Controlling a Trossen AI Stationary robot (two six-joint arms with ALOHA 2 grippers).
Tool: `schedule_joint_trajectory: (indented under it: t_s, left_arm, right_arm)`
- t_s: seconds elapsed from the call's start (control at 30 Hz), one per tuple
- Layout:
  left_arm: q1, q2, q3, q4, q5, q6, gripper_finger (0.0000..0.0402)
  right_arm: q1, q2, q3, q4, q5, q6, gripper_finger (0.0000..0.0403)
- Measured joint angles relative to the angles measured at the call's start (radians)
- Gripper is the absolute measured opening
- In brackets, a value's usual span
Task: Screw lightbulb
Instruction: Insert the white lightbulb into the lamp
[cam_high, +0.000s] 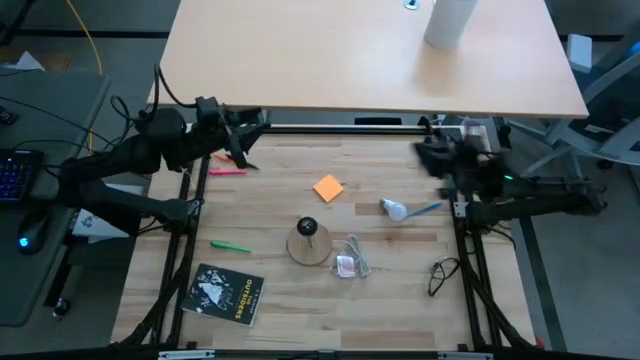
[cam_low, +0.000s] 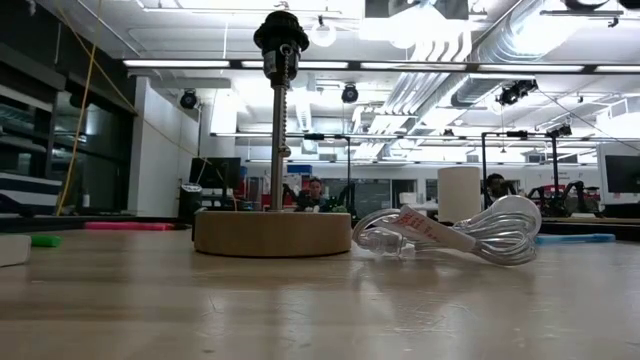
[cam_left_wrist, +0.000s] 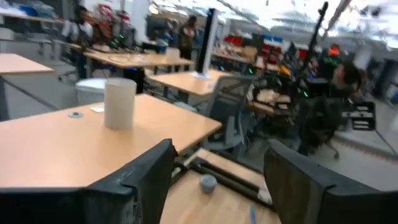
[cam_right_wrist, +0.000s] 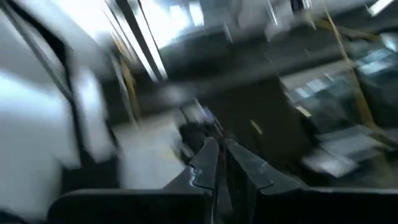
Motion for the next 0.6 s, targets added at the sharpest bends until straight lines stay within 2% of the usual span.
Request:
schedule_joint_trajectory:
  t_s: [0.1, 0.17, 0.2, 0.3, 0.47, 0.6]
  left_arm:
    - [0.041, 0.001, 0.0, -0.083, 0.088, -0.003, 0.0232]
    - [0.064, 0.001, -0.001, -0.149, 0.135, 0.005, 0.0232]
    - [0.072, 0.001, -0.001, -0.181, 0.152, 0.007, 0.0231]
    - [0.1, 0.001, -0.004, -0.247, 0.19, 0.037, 0.023]
    - [0.137, 0.002, -0.005, -0.302, 0.216, 0.17, 0.023]
    - [0.169, 0.002, -0.005, -0.293, 0.216, 0.193, 0.023]
  right_arm:
    - [-0.014, 0.089, 0.154, -0.333, 0.141, -0.033, 0.0021]
    - [-0.023, 0.136, 0.253, -0.587, 0.245, 0.064, 0.0021]
    - [-0.026, 0.158, 0.292, -0.71, 0.259, 0.115, 0.0021]
    - [-0.034, 0.23, 0.384, -1.008, 0.212, 0.214, 0.0021]
    - [-0.046, 0.326, 0.478, -1.31, 0.167, 0.346, 0.0026]
    - [-0.064, 0.417, 0.491, -1.537, 0.039, 0.384, 0.0069]
